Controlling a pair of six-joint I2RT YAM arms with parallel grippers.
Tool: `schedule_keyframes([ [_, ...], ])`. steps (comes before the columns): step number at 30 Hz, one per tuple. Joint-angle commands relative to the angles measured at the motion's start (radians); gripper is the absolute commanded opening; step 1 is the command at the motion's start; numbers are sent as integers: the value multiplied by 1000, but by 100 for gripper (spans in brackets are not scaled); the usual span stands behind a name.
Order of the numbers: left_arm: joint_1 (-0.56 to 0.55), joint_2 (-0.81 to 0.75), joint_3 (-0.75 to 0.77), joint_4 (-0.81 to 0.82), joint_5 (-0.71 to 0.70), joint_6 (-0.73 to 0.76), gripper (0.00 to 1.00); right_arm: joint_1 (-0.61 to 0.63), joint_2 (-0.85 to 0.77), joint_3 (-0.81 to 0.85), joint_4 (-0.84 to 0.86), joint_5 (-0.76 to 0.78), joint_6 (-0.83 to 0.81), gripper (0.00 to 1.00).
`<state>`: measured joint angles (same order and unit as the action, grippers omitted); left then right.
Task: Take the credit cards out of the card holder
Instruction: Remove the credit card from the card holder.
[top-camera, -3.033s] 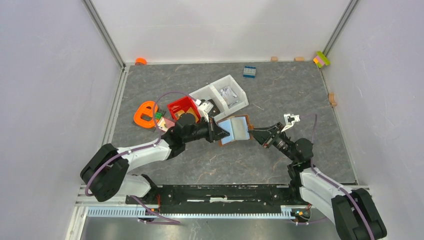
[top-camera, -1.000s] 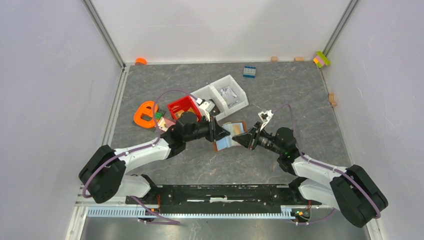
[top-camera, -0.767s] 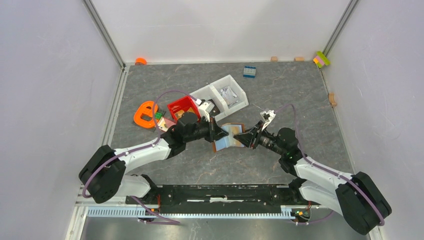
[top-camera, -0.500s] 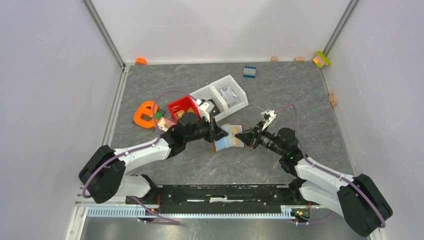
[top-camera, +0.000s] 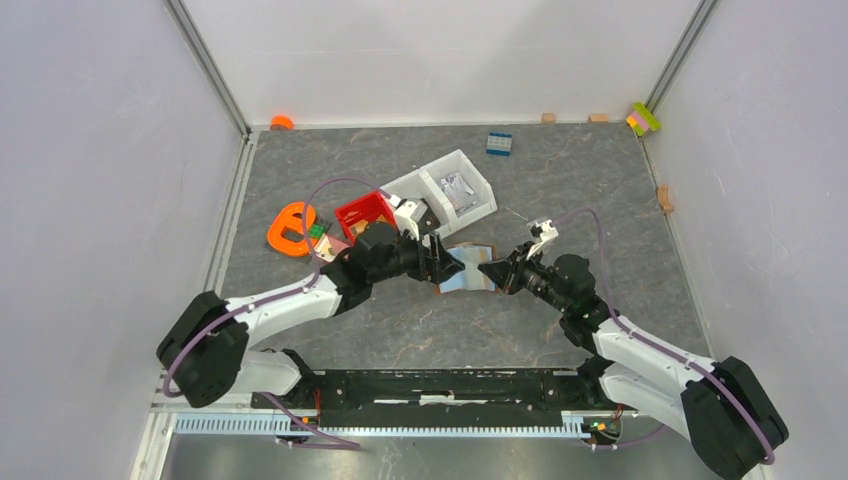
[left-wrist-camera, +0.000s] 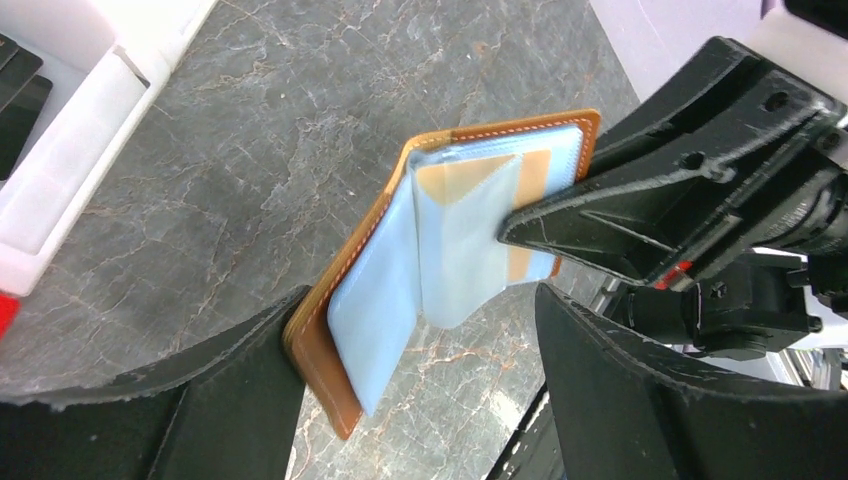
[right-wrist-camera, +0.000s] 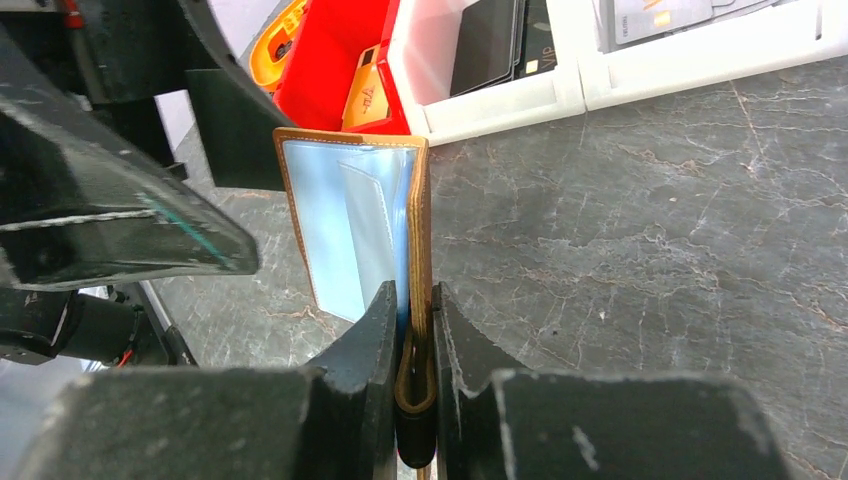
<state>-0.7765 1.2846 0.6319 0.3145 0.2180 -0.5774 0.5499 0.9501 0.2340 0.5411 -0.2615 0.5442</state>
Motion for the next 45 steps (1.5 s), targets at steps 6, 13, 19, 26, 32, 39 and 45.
schedule_keyframes([
  [6, -7, 123, 90, 27, 117, 19, 70, 2, 35, 35, 132, -100, 20, 1],
  [13, -7, 121, 96, -9, 70, 19, 62, 2, 62, 11, 270, -201, 73, 0],
  [19, -4, 34, 69, -114, -171, 17, 38, 2, -5, 7, 137, -53, 32, 2],
  [26, -4, 6, 63, -127, -201, 10, 40, -1, -41, 19, 16, 72, 12, 0],
  [32, -1, -76, 26, -154, -326, 0, 49, -13, -101, 13, -65, 190, 9, 0],
  [39, 7, -89, 31, -186, -356, -6, 62, -14, -156, -5, -72, 234, 7, 0],
  [45, -11, -43, 22, -39, -98, 53, 96, -13, -112, 9, -43, 162, 4, 0],
])
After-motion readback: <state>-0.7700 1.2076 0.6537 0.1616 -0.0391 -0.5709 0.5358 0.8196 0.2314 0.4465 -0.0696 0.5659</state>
